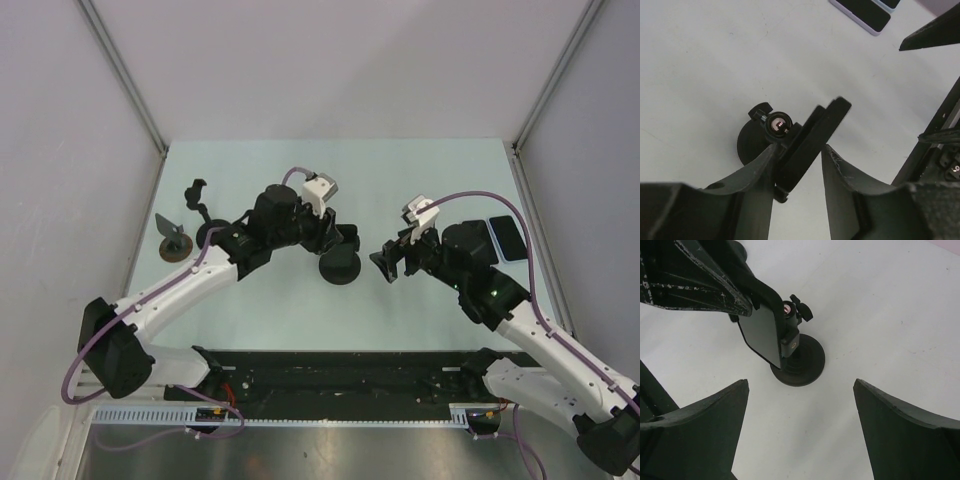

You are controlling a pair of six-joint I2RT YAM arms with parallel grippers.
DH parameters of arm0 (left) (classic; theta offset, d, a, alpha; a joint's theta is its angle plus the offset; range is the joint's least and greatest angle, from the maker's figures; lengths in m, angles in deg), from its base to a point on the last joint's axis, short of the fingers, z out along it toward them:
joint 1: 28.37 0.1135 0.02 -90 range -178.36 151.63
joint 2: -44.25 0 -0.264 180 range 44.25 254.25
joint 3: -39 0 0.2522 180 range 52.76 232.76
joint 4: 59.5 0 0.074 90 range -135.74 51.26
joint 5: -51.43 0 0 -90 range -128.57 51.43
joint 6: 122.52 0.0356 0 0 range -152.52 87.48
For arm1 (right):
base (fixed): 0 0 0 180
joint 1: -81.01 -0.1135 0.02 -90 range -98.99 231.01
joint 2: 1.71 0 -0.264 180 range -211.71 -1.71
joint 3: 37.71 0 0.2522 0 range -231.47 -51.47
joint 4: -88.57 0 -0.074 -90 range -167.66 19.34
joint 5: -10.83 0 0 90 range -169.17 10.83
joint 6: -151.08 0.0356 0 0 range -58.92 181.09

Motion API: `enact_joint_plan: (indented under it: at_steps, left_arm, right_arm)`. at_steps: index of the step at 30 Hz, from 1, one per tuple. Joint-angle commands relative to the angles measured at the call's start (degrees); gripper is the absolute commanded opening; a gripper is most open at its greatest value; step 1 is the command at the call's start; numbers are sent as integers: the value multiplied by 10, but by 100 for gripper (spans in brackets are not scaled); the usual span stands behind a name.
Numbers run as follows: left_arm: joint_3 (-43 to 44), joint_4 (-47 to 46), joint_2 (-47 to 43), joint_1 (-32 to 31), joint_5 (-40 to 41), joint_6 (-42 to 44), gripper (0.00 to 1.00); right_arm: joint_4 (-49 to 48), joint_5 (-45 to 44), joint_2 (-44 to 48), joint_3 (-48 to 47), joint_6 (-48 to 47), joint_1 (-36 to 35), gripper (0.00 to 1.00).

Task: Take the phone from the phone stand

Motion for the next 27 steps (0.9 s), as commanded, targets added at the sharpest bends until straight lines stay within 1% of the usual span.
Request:
enact_joint_plan:
  at_steps: [1,2,5,8,10,13,14,19,20,22,23,25,27]
  left_arm:
    - [11,-11,-20,-42,85,-62,42]
    - [10,-11,-20,-49,96,-86,38]
    - [4,-12,-20,-72,130,-144,30]
    - [0,-11,-20,-101,176,-190,27]
    - [1,-13,-20,-119,188,-213,28]
    - [6,-13,-17,-137,197,-227,40]
    - [7,-13,-17,-140,198,-227,47]
    - [14,-16,-24,-144,198,-229,67]
    - [14,-16,-25,-144,202,-227,76]
    - [15,-15,-38,-144,211,-218,82]
    - [16,-15,-43,-143,213,-216,88]
    - [14,-15,-60,-137,222,-208,93]
    - [7,-15,-84,-124,229,-201,94]
  right_arm:
    - [-23,-13,14,5,7,-3,90]
    - [-22,-14,14,6,8,-4,91]
    - [-21,-16,16,7,10,-5,90]
    - [-20,-21,18,7,12,-10,90]
    - [-19,-25,18,7,12,-12,90]
    - [-18,-28,14,7,12,-16,90]
    - [-18,-31,14,7,12,-17,90]
    - [-30,-38,7,6,12,-27,90]
    - [-35,-42,5,6,24,-28,90]
    - [-41,-42,0,6,28,-31,90]
    - [-49,-41,-4,6,31,-34,90]
    - [-64,-42,-9,6,36,-43,90]
    - [-75,-47,-17,6,44,-51,90]
